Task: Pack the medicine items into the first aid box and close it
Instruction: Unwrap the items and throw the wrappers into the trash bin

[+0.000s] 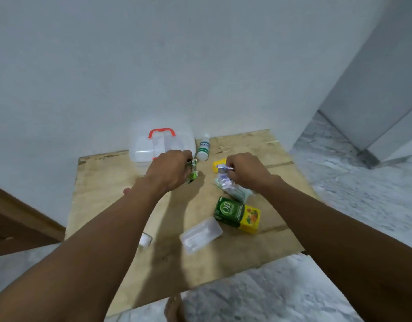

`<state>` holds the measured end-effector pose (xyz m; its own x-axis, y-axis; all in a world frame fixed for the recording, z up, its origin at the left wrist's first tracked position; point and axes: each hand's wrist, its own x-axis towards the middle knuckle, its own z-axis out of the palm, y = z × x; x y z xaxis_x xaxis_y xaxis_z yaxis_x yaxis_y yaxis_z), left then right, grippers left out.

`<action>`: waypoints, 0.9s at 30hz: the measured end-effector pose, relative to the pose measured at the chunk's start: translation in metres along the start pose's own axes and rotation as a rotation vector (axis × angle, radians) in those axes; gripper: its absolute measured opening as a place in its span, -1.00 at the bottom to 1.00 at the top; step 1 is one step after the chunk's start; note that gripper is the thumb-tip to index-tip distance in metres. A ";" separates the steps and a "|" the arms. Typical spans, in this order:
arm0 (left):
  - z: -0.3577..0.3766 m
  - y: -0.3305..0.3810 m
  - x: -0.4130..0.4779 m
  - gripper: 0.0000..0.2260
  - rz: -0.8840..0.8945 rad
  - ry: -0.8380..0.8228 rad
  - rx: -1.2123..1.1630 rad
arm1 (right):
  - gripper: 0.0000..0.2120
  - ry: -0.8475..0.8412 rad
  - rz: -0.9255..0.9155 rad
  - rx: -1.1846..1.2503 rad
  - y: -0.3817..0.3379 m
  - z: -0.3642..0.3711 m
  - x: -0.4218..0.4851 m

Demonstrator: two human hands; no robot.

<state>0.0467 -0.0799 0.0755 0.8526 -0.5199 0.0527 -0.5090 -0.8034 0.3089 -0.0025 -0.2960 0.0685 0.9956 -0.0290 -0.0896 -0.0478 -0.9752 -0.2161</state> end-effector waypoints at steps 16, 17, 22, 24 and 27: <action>0.091 0.295 0.031 -0.82 0.257 -0.113 0.002 | -0.86 0.058 0.309 0.044 0.258 -0.056 -0.186; 0.097 0.306 0.039 -0.83 0.265 -0.124 0.003 | -0.86 0.062 0.318 0.049 0.270 -0.057 -0.187; 0.131 0.353 0.089 -0.80 0.302 -0.118 -0.011 | -0.87 0.066 0.365 0.000 0.332 -0.059 -0.180; 0.144 0.369 0.103 -0.80 0.306 -0.141 -0.029 | -0.87 0.048 0.379 -0.011 0.355 -0.060 -0.175; 0.166 0.391 0.120 -0.82 0.302 -0.188 -0.048 | -0.86 -0.013 0.407 -0.009 0.387 -0.060 -0.164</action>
<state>-0.0690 -0.5046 0.0449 0.6259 -0.7795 -0.0262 -0.7245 -0.5935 0.3505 -0.1798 -0.6820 0.0576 0.8945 -0.4098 -0.1785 -0.4366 -0.8866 -0.1524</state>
